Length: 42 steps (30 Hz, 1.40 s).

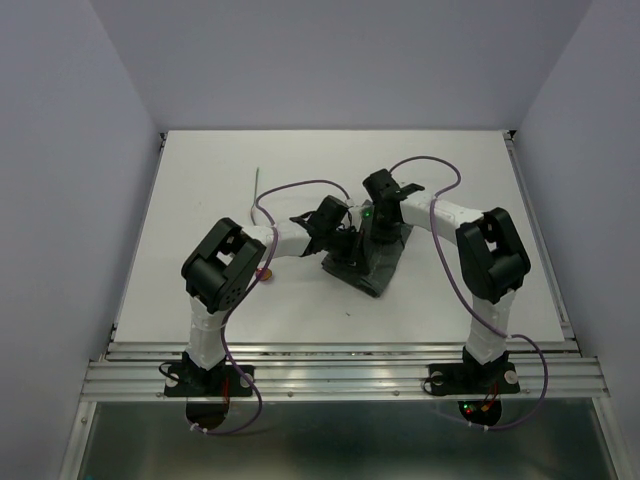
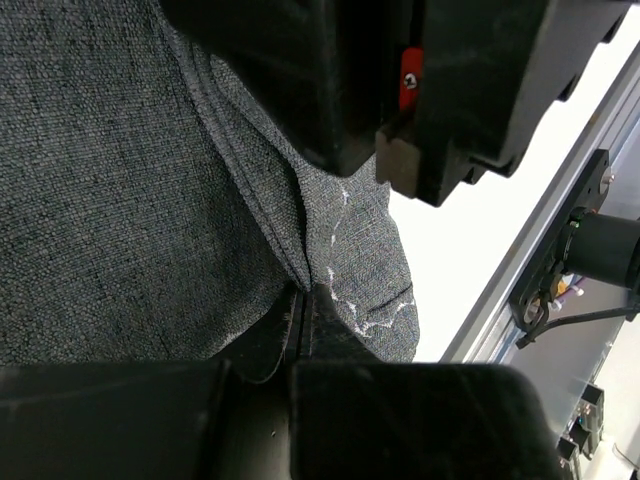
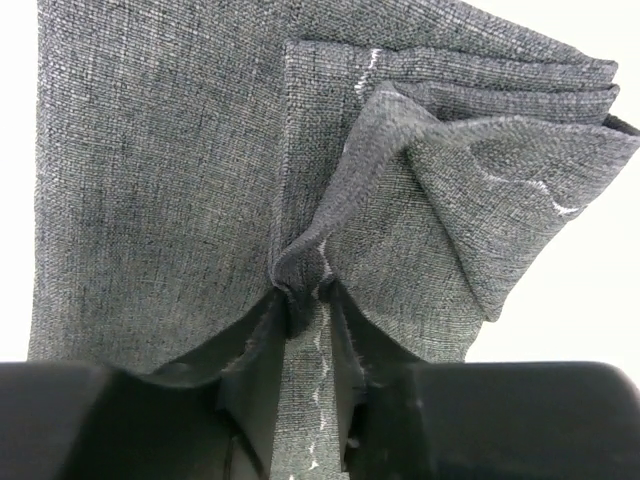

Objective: Fold the napkin into a case and place the utensils inside
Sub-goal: Smooth out the 2/3-rectangle-folded napkin at the center of the board.

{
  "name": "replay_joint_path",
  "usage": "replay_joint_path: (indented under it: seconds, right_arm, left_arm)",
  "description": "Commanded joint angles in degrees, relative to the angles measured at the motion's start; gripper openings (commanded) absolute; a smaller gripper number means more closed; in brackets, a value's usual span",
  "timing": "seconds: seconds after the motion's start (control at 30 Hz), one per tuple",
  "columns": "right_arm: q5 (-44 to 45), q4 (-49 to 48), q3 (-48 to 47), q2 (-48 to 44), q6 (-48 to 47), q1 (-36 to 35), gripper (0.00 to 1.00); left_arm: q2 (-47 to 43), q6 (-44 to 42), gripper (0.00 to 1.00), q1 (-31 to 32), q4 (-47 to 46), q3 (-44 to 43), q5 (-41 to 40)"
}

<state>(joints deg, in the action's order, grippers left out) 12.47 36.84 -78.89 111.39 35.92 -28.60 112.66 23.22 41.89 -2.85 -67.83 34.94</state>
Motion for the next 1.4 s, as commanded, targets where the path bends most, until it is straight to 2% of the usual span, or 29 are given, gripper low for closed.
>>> replay_joint_path:
  seconds: [0.0,0.07,0.17,0.27,0.37,0.4,0.43,0.5,0.6,0.67,0.77,0.87,0.9,0.97,1.0,1.37]
  right_arm:
    - [1.9,-0.5,0.3,-0.6,1.3,-0.5,0.25]
    - [2.4,-0.5,0.5,-1.0,1.6,-0.5,0.19]
    - [3.0,-0.6,0.9,-1.4,1.9,-0.5,0.05]
    - [3.1,-0.7,1.3,-1.3,1.6,-0.5,0.01]
    - [3.1,-1.2,2.1,-1.4,1.4,-0.5,0.01]
    - [3.2,-1.7,2.3,-1.8,1.5,-0.5,0.01]
    - [3.1,-1.8,2.5,-2.0,1.3,-0.5,0.01]
    - [3.2,-2.2,2.9,-2.4,1.3,-0.5,0.01]
    - [3.4,-2.4,3.1,-2.7,0.9,-0.5,0.01]
    - [3.4,-2.5,3.2,-2.8,0.7,-0.5,0.01]
    - [3.4,-2.8,3.5,-2.9,0.7,-0.5,0.01]
    - [3.6,-2.8,3.5,-3.0,1.1,-0.5,0.01]
    - [3.9,-2.7,3.4,-3.1,1.4,-0.5,0.01]
    - [4.1,-2.7,3.3,-3.2,1.7,-0.5,0.01]
    - [4.3,-2.7,3.2,-3.2,1.8,-0.5,0.01]
    - [8.4,-0.4,4.0,-4.4,2.6,-0.5,0.01]
  left_arm:
    - [-2.4,0.0,0.0,-0.2,-1.7,1.4,0.9]
    - [-2.7,0.0,0.0,-0.2,-1.8,1.6,0.9]
    - [-3.2,0.1,0.0,-0.2,-2.1,1.7,1.2]
    - [-4.0,0.4,0.02,-0.2,-2.2,1.9,0.9]
    - [-5.8,1.1,0.26,-0.4,-2.3,2.5,0.2]
    - [-6.4,1.3,0.46,-0.6,-2.3,3.1,-0.3]
    - [-6.9,1.5,0.53,-0.8,-2.3,3.4,-0.4]
    - [-9.2,1.8,0.64,-1.8,-2.2,4.5,-0.6]
    - [-12.4,1.7,0.65,-3.4,-2.2,5.5,-0.8]
    - [-13.4,1.3,0.64,-4.3,-2.2,5.8,-0.7]
    - [-13.3,0.9,0.52,-5.7,-2.5,5.3,-0.4]
    - [-9.1,0.2,0.33,-6.1,-2.2,2.9,-0.8]
    - [-7.9,0.2,0.19,-6.2,-2.1,1.4,-1.5]
    - [-5.3,0.5,0.04,-6.7,-1.5,0.0,-1.9]
    - [-3.1,0.6,0.0,-6.9,-1.2,-0.6,-2.3]
    - [-0.4,3.8,0.0,-7.5,-2.2,3.0,-5.1]
